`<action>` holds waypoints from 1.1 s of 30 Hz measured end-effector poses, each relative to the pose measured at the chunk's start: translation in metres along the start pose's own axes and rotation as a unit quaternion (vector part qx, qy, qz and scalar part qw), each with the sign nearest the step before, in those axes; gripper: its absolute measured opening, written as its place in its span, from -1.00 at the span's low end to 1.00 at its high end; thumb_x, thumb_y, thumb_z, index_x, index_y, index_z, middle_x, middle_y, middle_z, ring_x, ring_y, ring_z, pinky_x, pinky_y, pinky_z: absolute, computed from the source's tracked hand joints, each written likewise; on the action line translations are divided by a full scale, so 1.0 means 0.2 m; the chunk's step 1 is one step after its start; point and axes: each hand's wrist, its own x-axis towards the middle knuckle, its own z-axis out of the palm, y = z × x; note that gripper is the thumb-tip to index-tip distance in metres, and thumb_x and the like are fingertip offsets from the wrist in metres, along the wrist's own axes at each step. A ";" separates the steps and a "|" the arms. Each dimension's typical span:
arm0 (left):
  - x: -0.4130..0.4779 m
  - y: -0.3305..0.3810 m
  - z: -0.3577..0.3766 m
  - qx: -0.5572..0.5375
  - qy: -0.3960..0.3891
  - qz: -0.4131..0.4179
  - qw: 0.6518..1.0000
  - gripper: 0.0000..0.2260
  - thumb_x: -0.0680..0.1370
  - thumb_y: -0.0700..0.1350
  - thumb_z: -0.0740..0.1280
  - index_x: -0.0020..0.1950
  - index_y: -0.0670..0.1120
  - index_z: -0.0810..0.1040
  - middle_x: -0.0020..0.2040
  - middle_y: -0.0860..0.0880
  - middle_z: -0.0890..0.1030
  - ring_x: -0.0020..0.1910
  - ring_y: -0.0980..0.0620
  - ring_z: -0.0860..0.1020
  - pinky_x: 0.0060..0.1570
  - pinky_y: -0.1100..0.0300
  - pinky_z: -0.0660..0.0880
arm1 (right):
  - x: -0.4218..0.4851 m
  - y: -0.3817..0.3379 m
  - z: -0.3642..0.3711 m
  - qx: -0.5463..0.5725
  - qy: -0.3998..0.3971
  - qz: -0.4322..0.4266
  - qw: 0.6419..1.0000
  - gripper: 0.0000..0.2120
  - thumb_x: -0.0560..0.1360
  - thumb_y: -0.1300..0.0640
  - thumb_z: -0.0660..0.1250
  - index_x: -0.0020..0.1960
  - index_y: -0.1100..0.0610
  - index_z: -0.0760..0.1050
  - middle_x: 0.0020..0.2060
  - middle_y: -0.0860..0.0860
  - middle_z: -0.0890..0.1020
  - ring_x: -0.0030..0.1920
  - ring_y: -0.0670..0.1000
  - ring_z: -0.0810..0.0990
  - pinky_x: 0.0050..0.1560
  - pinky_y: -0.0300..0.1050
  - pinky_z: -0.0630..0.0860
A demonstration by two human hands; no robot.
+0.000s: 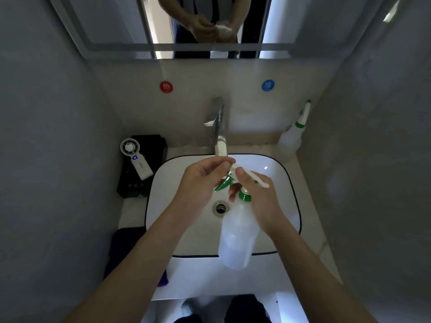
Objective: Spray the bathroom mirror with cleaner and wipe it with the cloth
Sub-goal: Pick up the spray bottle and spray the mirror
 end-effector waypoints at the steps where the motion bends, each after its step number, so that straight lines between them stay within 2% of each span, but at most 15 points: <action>1: 0.01 -0.01 0.01 -0.003 0.013 -0.002 1.000 -0.81 0.65 -0.20 0.35 0.00 -0.02 0.76 -0.06 -0.16 0.66 -0.02 -0.15 0.54 0.11 -0.05 0.46 | 0.01 0.01 0.00 0.010 -0.001 0.002 1.000 -0.49 0.56 -0.11 0.32 -0.10 0.41 0.58 -0.36 0.21 0.63 -0.39 0.06 0.58 -0.32 -0.24 0.51; 4: 0.02 -0.03 0.05 -0.005 0.068 -0.018 0.998 -0.84 0.64 -0.21 0.35 0.01 -0.08 0.73 -0.12 -0.09 0.70 -0.06 -0.07 0.62 0.11 0.00 0.52 | 0.05 0.02 0.02 0.028 0.006 0.012 1.000 -0.51 0.52 -0.08 0.31 -0.23 0.38 0.55 -0.44 0.18 0.60 -0.48 0.04 0.54 -0.40 -0.25 0.47; 6: 0.02 -0.04 0.05 -0.009 0.091 -0.027 0.995 -0.86 0.63 -0.15 0.37 0.01 -0.08 0.73 -0.11 -0.10 0.71 -0.03 -0.09 0.64 0.18 -0.08 0.55 | 0.07 0.05 0.03 0.024 0.007 0.009 1.000 -0.55 0.55 -0.05 0.32 -0.29 0.31 0.55 -0.47 0.16 0.59 -0.50 0.00 0.52 -0.40 -0.28 0.46; 9: 0.02 -0.05 0.04 -0.027 0.111 -0.032 0.993 -0.88 0.59 -0.06 0.43 -0.03 -0.03 0.77 -0.07 -0.16 0.71 0.01 -0.18 0.64 0.26 -0.17 0.54 | 0.09 0.07 0.03 0.017 -0.009 0.003 1.000 -0.55 0.49 -0.13 0.31 -0.33 0.24 0.57 -0.47 0.11 0.60 -0.49 -0.01 0.54 -0.37 -0.24 0.49; 12: 0.04 -0.08 0.06 -0.030 0.136 -0.022 0.990 -0.85 0.63 -0.12 0.38 -0.02 -0.04 0.76 -0.08 -0.18 0.71 -0.02 -0.17 0.64 0.26 -0.21 0.54 | 0.13 0.09 0.02 0.033 -0.019 0.007 0.999 -0.53 0.52 -0.08 0.35 -0.31 0.32 0.57 -0.48 0.15 0.59 -0.49 0.06 0.55 -0.39 -0.16 0.50; 14: 0.05 -0.08 0.08 -0.035 0.150 -0.022 0.988 -0.82 0.65 -0.15 0.37 -0.06 -0.04 0.76 -0.13 -0.14 0.71 -0.07 -0.11 0.64 0.22 -0.14 0.56 | 0.15 0.10 0.02 0.039 -0.017 0.015 0.999 -0.57 0.58 0.00 0.36 -0.25 0.37 0.58 -0.47 0.16 0.58 -0.49 0.08 0.54 -0.41 -0.18 0.49; 17: 0.05 -0.08 0.08 -0.038 0.152 -0.018 0.988 -0.79 0.65 -0.16 0.36 -0.09 -0.03 0.76 -0.15 -0.12 0.72 -0.13 -0.06 0.65 0.12 -0.05 0.59 | 0.17 0.10 0.02 0.033 -0.017 0.018 0.999 -0.58 0.60 0.02 0.34 -0.16 0.40 0.59 -0.46 0.16 0.58 -0.48 0.08 0.54 -0.41 -0.17 0.49; 19: 0.05 -0.07 0.08 -0.029 0.143 -0.014 0.989 -0.81 0.65 -0.14 0.36 -0.08 -0.11 0.75 -0.19 -0.12 0.71 -0.21 -0.02 0.63 -0.06 0.09 0.60 | 0.16 0.11 0.02 0.025 -0.015 0.016 0.999 -0.58 0.60 -0.01 0.34 -0.18 0.36 0.60 -0.46 0.14 0.59 -0.48 0.09 0.53 -0.41 -0.17 0.48; 21: 0.05 -0.07 0.07 -0.008 0.142 -0.012 0.990 -0.76 0.65 -0.10 0.37 -0.07 -0.24 0.72 -0.27 -0.11 0.67 -0.33 0.04 0.57 -0.24 0.23 0.53 | 0.16 0.11 0.02 0.020 -0.015 0.016 1.000 -0.55 0.57 -0.08 0.36 -0.19 0.33 0.61 -0.44 0.15 0.61 -0.48 0.10 0.54 -0.41 -0.15 0.49; 23: 0.04 -0.06 0.07 -0.003 0.142 -0.012 0.990 -0.72 0.65 -0.09 0.37 -0.04 -0.30 0.71 -0.29 -0.12 0.66 -0.37 0.04 0.57 -0.27 0.24 0.53 | 0.15 0.10 0.03 0.016 -0.016 0.020 1.000 -0.52 0.54 -0.14 0.36 -0.17 0.32 0.62 -0.40 0.19 0.63 -0.47 0.10 0.55 -0.41 -0.13 0.49; 27: 0.03 -0.06 0.04 -0.046 0.094 -0.037 0.994 -0.69 0.68 -0.05 0.30 0.13 -0.28 0.69 0.02 -0.29 0.72 -0.04 -0.18 0.69 0.13 -0.04 0.62 | 0.12 0.07 0.03 -0.017 -0.014 0.034 0.999 -0.55 0.57 -0.14 0.30 -0.15 0.26 0.62 -0.42 0.11 0.65 -0.46 0.05 0.57 -0.36 -0.18 0.52; 30: 0.01 -0.05 0.00 -0.084 0.053 -0.066 0.993 -0.68 0.72 -0.09 0.20 0.25 -0.26 0.65 0.08 -0.23 0.70 0.05 -0.10 0.67 0.11 0.06 0.59 | 0.12 0.07 0.03 -0.040 -0.009 0.048 0.998 -0.57 0.64 -0.08 0.26 -0.20 0.24 0.59 -0.46 0.11 0.62 -0.46 0.08 0.55 -0.32 -0.17 0.52; 33: 0.00 -0.05 -0.02 -0.051 0.034 -0.052 0.997 -0.73 0.72 -0.13 0.21 0.24 -0.18 0.67 0.07 -0.18 0.68 0.04 -0.04 0.64 0.00 0.19 0.57 | 0.11 0.06 0.04 -0.034 -0.007 0.067 0.997 -0.54 0.63 -0.11 0.26 -0.23 0.26 0.53 -0.44 0.16 0.59 -0.42 0.14 0.55 -0.28 -0.12 0.53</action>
